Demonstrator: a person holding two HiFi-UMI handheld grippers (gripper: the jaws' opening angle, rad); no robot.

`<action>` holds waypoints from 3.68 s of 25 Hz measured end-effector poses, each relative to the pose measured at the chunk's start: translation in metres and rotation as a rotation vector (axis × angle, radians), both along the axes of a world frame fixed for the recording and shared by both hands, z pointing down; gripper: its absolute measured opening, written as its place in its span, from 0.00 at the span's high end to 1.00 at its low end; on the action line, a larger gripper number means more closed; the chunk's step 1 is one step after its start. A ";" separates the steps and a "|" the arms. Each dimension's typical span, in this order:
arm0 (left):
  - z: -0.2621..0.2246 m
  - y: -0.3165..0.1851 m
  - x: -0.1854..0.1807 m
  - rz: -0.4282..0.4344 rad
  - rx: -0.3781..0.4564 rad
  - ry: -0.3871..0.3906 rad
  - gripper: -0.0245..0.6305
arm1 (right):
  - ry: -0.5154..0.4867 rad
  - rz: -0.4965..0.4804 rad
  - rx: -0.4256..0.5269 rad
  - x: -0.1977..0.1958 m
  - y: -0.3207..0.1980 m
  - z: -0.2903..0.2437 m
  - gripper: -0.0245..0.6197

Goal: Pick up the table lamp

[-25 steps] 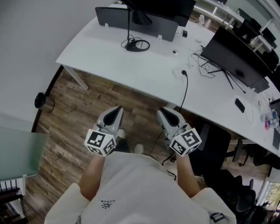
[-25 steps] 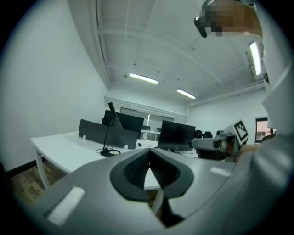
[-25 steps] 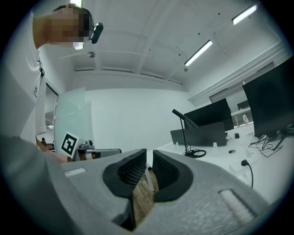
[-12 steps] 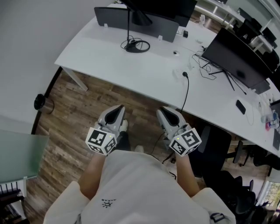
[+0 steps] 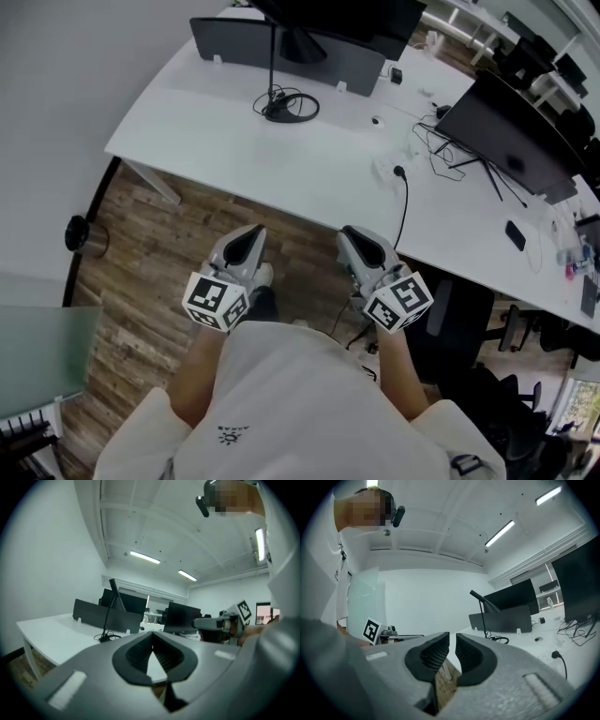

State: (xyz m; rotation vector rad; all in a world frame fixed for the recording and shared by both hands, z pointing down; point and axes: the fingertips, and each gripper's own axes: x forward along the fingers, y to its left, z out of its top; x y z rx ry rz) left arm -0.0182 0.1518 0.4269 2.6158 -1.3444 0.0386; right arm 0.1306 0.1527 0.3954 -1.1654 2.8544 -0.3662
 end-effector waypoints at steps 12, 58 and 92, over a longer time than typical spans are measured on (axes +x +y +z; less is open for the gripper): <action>-0.003 -0.099 -0.049 0.078 -0.013 0.014 0.98 | 0.031 0.067 -0.016 -0.047 -0.094 -0.007 0.90; 0.020 -0.251 -0.154 0.105 -0.050 0.041 0.98 | 0.046 0.141 -0.050 -0.126 -0.238 0.005 0.90; 0.030 -0.440 -0.057 -0.022 -0.016 -0.068 0.98 | 0.013 -0.122 0.028 -0.067 -0.372 0.012 0.90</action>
